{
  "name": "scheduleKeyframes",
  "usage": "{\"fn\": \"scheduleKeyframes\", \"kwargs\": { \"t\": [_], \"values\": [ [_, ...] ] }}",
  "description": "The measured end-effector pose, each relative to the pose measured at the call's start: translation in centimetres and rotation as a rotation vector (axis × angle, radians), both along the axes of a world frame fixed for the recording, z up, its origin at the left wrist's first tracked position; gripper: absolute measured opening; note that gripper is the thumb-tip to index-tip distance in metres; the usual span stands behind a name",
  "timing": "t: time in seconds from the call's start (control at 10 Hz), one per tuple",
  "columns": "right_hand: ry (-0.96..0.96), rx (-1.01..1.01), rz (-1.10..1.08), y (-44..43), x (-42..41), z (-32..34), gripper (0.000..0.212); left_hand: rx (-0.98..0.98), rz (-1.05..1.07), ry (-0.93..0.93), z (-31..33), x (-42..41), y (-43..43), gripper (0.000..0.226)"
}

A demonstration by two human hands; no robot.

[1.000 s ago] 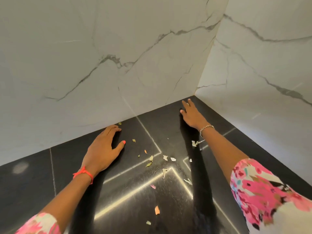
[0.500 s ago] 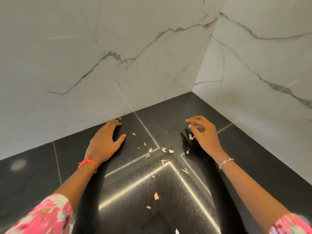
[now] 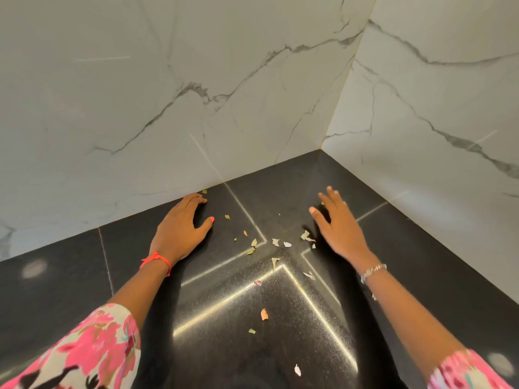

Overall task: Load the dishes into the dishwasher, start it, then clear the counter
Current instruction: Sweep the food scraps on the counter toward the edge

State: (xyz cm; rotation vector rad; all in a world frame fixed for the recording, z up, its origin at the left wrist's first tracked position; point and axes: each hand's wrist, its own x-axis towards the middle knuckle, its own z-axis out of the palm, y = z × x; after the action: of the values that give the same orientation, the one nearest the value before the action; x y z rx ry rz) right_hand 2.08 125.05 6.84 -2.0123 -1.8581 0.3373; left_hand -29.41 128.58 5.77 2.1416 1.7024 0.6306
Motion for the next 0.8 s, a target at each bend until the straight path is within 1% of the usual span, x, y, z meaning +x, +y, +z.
{"fn": "scheduleKeyframes", "kwargs": {
  "t": [0.1,0.2,0.3,0.4,0.5,0.6,0.7,0.8],
  "values": [
    [-0.200,-0.186,-0.016,2.0,1.0,-0.8,0.069,0.003,-0.003,0.004,0.0,0.0,0.1,0.047],
    [-0.287,-0.179,0.065,0.2,-1.3,-1.6,0.080,0.011,-0.001,0.006,-0.1,0.0,0.1,0.047],
    [-0.288,-0.116,0.201,-3.6,-3.7,-1.1,0.089,0.013,-0.005,0.009,-0.1,0.0,0.2,0.047],
    [-0.131,-0.137,0.441,-7.1,-6.1,0.2,0.071,0.010,-0.001,0.008,-0.1,-0.1,0.2,0.048],
    [0.164,-0.094,0.493,-6.9,-7.0,1.4,0.054,0.012,-0.001,0.012,-0.1,-0.1,0.2,0.048],
    [0.054,0.027,0.318,-2.7,-5.2,0.5,0.055,0.016,-0.006,0.006,0.0,0.0,0.1,0.050],
    [-0.153,-0.033,0.152,0.5,-3.6,-1.2,0.060,0.015,-0.020,0.028,-0.1,-0.1,0.2,0.054],
    [-0.247,-0.032,0.136,1.1,-3.4,-2.3,0.063,0.023,-0.070,0.196,-0.4,-0.1,0.4,0.070]
  ]
}}
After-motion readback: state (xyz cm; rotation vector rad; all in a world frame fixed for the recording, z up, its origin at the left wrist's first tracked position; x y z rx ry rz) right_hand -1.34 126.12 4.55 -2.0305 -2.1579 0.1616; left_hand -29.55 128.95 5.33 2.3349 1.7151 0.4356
